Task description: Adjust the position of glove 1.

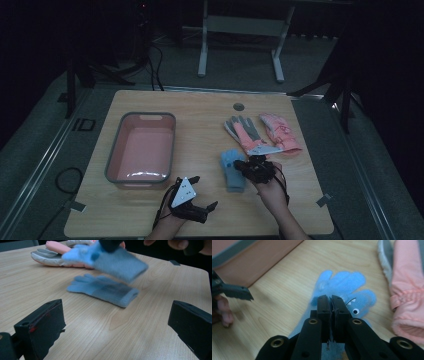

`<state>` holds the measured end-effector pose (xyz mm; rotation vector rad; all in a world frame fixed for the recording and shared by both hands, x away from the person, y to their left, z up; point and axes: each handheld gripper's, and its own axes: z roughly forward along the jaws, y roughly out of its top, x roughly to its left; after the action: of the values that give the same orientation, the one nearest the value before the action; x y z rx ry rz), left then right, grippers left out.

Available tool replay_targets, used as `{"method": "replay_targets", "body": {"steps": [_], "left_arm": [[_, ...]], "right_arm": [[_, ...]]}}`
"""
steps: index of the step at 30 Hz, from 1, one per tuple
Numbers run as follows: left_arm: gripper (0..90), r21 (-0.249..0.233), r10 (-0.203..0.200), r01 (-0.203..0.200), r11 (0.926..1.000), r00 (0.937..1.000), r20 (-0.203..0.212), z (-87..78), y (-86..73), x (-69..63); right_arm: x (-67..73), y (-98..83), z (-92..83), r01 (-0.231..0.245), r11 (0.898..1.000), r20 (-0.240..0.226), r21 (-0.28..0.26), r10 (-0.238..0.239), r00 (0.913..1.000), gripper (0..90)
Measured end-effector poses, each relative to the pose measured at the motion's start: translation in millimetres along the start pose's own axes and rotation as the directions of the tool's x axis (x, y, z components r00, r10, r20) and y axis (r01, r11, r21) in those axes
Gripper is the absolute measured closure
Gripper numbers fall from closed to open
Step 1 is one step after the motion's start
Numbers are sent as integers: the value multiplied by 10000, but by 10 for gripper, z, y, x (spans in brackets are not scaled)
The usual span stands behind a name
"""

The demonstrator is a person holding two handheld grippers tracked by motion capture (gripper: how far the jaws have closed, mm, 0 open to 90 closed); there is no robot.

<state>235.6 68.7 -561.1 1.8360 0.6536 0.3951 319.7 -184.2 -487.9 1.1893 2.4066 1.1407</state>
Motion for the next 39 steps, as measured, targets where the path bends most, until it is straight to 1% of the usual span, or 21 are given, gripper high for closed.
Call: {"method": "replay_targets", "body": {"steps": [3, 7, 11, 13, 14, 16, 18, 20, 24, 31, 32, 33, 34, 35, 36, 37, 39], "left_arm": [[8, -1, 8, -8, 10000, 10000, 0, 0, 0, -1], [8, 2, 13, -13, 10000, 10000, 0, 1, 0, -3], [8, 5, 26, -26, 10000, 10000, 5, 0, 0, -3], [8, 12, 25, -25, 10000, 10000, 10, 0, 1, -3], [8, 5, 19, -19, 10000, 10000, 9, 2, 1, -4], [8, -1, 22, -22, 10000, 10000, 6, 1, 0, -4], [8, 3, 35, -35, 10000, 10000, 24, -1, 0, -4], [8, 19, 31, -31, 10000, 10000, 22, 2, 1, -4], [8, 26, 62, -62, 10000, 10000, -8, 3, 1, -7], [8, 58, 117, -117, 9999, 9998, -144, 5, 2, -19], [8, 58, 117, -117, 9999, 9998, -144, 5, 2, -19], [8, 83, 113, -112, 9999, 9998, -190, 8, 4, -21], [8, 73, 103, -101, 9999, 9997, -227, 9, 4, -21], [8, 40, 79, -78, 10000, 9997, -221, 8, 4, -19], [8, -12, 57, -57, 10000, 9998, -181, 6, 3, -16], [8, -69, 38, -38, 10000, 9999, -105, 6, 2, -14], [9, -25, 88, -88, 10000, 9999, 106, 11, 5, -6]], "right_arm": [[-29, -44, 63, -193, 9996, -187, 216, 197, 9996, 864], [-50, -87, 135, -105, 9987, -165, 508, 114, 9998, 863], [-87, -118, 200, -126, 9973, -263, 722, 145, 9995, 861], [-95, -126, 216, -142, 9972, -297, 735, 164, 9994, 861], [-111, -144, 249, -159, 9962, -347, 855, 189, 9992, 860], [-126, -165, 286, -62, 9957, -417, 925, 101, 9991, 858], [-145, -187, 324, -7, 9942, -334, 1076, 44, 9994, 855], [-170, -210, 351, -54, 9933, -288, 1158, 88, 9995, 853], [-199, -248, 389, 15, 9918, -93, 1281, -3, 10000, 844], [-188, -281, 410, 166, 9922, -21, 1237, -165, 9999, 835], [-176, -286, 413, 295, 9922, 3, 1208, -298, 9996, 835], [-176, -286, 413, 295, 9922, 3, 1208, -298, 9996, 826], [-167, -279, 402, 278, 9922, -83, 1219, -270, 9996, 780], [-166, -270, 388, 269, 9924, -116, 1200, -256, 9996, 752], [-162, -258, 368, 272, 9928, -118, 1171, -260, 9996, 712], [-159, -247, 343, 344, 9937, -223, 1063, -322, 9992, 670], [-151, -218, 288, 491, 9947, -379, 902, -458, 9982, 584]]}}
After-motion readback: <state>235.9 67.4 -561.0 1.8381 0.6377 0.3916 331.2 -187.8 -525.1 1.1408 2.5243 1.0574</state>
